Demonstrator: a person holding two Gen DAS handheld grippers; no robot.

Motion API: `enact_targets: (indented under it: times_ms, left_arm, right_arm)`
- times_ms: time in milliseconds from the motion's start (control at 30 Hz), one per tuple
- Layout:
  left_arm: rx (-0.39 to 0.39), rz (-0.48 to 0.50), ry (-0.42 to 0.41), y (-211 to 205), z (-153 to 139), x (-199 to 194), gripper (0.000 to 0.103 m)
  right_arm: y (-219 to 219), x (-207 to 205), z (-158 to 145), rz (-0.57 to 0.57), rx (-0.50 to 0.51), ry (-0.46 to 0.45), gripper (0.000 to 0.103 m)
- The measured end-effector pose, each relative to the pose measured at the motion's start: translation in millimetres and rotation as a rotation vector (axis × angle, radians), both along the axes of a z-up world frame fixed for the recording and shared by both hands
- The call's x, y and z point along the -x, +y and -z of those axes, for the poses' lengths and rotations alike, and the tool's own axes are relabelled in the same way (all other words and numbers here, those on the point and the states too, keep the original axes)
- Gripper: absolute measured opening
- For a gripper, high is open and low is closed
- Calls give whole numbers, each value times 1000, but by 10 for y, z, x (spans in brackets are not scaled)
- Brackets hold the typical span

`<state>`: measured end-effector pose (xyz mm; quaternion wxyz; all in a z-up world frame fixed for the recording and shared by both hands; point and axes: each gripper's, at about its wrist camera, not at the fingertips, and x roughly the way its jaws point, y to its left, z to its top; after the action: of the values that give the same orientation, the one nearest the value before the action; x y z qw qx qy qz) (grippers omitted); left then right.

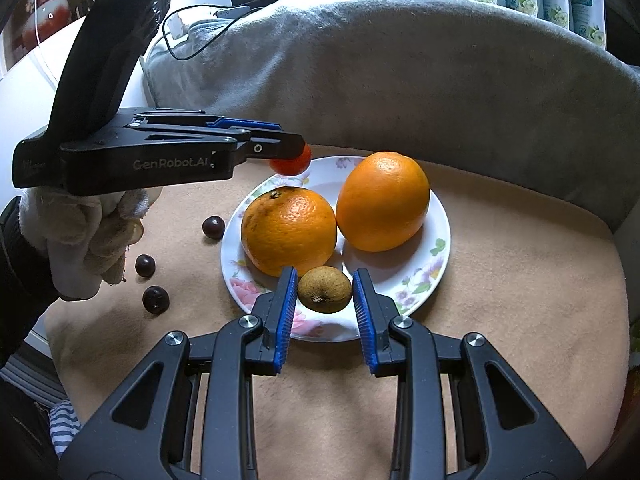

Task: Organize fruits
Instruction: 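Carry the tomato with the left gripper and the brown fruit with the right gripper over the plate, then lower both fruits onto the plate and open both grippers, then move both grippers back from the plate toward the remaining small fruits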

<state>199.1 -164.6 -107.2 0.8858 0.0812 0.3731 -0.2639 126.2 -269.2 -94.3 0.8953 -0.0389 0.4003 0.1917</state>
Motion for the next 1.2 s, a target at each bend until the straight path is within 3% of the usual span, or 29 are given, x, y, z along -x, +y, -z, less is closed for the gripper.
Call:
enact_targets:
  times_ms: [467,533,567,600,767,867,1000,1200]
  left_arm:
    - [17,1,-13,-3,-60,14,25]
    - [18,0,-10,-1,-63,16,25]
    - [18,-1,-9,-5,-62,13,25]
    - [17,-1,-6,-4,-56,11,26]
    - [17,-2,-3,4,-44,25,37]
    - [19,-10,-9,20,-63,39,57]
    - [13,-37,-25,58,-109,58,73]
    - [2,-65,-39,121,-184,101,76]
  right_arm:
    - [26,-10,26,12,5,-10,30]
    - [38,-23,30,11,5,-11,40]
    - [43,-19,25,11,5,-18,55]
    - [49,-5,15,10,5,-29,64]
    - [84,2,-8,6,14,-39,67]
    - [96,17,-18,6,9,-43,73]
    - [105,54,-47,9,-6,-53,85]
    - [150,110,-99,5,-11,-54,90]
